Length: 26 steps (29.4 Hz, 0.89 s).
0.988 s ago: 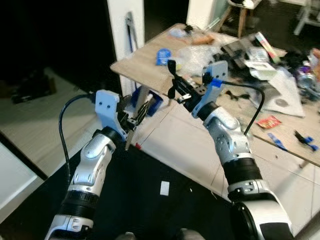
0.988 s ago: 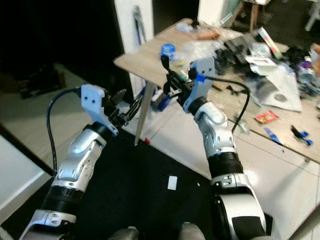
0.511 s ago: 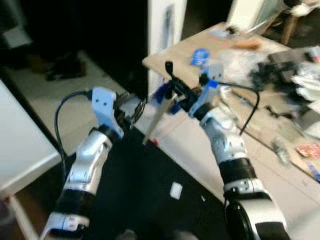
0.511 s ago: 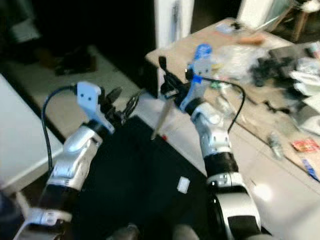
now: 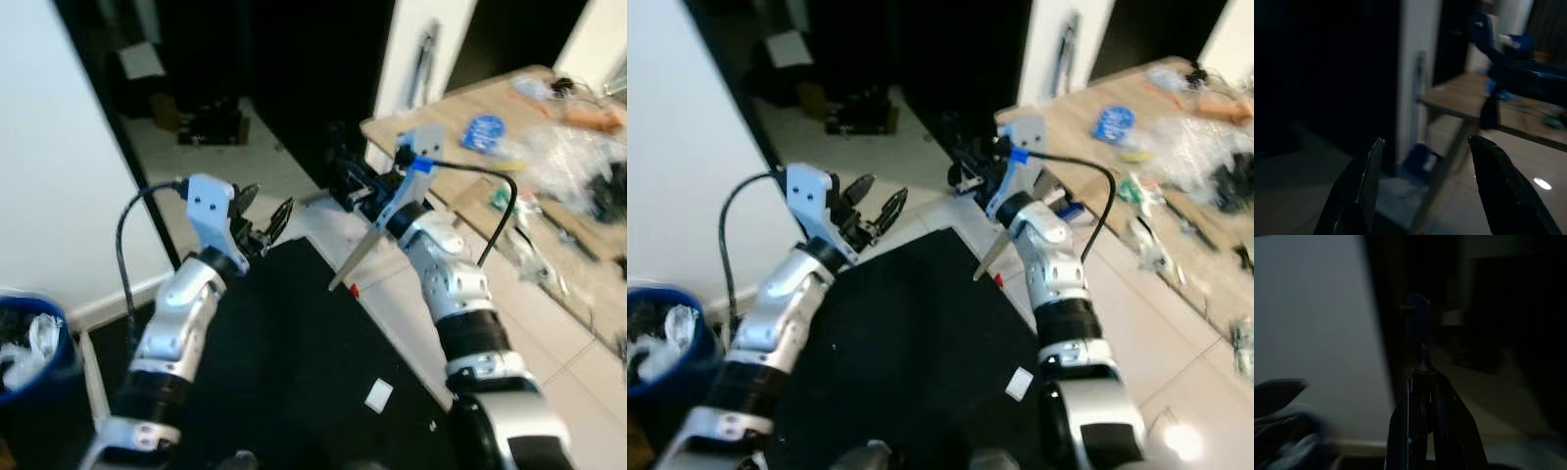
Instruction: Picking trash to rubbish bin
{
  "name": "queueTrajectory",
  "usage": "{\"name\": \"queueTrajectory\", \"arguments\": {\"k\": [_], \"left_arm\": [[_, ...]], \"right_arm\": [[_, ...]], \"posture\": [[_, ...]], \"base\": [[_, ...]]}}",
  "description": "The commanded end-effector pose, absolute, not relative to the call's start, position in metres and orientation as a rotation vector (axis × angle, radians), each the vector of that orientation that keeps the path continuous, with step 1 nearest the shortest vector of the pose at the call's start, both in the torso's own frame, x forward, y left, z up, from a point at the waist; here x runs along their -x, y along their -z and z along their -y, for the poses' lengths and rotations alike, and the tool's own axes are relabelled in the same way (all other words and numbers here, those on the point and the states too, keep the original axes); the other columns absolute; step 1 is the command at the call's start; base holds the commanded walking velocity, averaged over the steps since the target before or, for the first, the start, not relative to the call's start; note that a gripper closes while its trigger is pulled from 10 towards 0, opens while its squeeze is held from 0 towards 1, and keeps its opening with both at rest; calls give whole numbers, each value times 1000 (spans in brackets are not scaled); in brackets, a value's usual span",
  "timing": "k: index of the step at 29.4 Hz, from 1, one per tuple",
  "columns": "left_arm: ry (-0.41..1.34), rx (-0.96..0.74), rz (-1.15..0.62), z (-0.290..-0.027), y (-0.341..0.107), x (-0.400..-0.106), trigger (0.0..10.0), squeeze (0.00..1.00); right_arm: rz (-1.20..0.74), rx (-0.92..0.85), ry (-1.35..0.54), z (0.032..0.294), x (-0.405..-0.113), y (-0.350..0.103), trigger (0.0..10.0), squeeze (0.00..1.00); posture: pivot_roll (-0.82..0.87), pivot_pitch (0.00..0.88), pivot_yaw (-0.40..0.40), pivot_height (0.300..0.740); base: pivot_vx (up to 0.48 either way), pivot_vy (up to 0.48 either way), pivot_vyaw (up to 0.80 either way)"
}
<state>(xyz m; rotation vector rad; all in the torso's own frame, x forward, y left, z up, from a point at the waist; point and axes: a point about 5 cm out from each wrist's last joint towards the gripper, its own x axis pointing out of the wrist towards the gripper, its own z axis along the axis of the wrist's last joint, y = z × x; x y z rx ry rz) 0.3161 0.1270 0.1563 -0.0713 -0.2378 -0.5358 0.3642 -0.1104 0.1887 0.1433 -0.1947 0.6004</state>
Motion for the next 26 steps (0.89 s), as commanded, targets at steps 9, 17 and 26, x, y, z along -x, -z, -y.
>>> {"name": "queueTrajectory", "arguments": {"k": [9, 17, 26], "left_arm": [[554, 69, 218, -124, -152, -315, 10000, 0], [557, 70, 218, -124, -152, -315, 10000, 0], [554, 73, 217, -125, -151, -315, 10000, 0]], "right_arm": [[176, -130, -610, 110, -364, -186, 10000, 0], [173, -128, -614, 109, -364, -185, 10000, 0], [159, -129, -613, 110, -365, -183, 10000, 0]], "posture": [[-77, 0, -35, 740], [-77, 0, -35, 740], [-81, 0, -35, 740]], "base": [[0, 0, 763], [0, 0, 763], [0, 0, 763]]}}
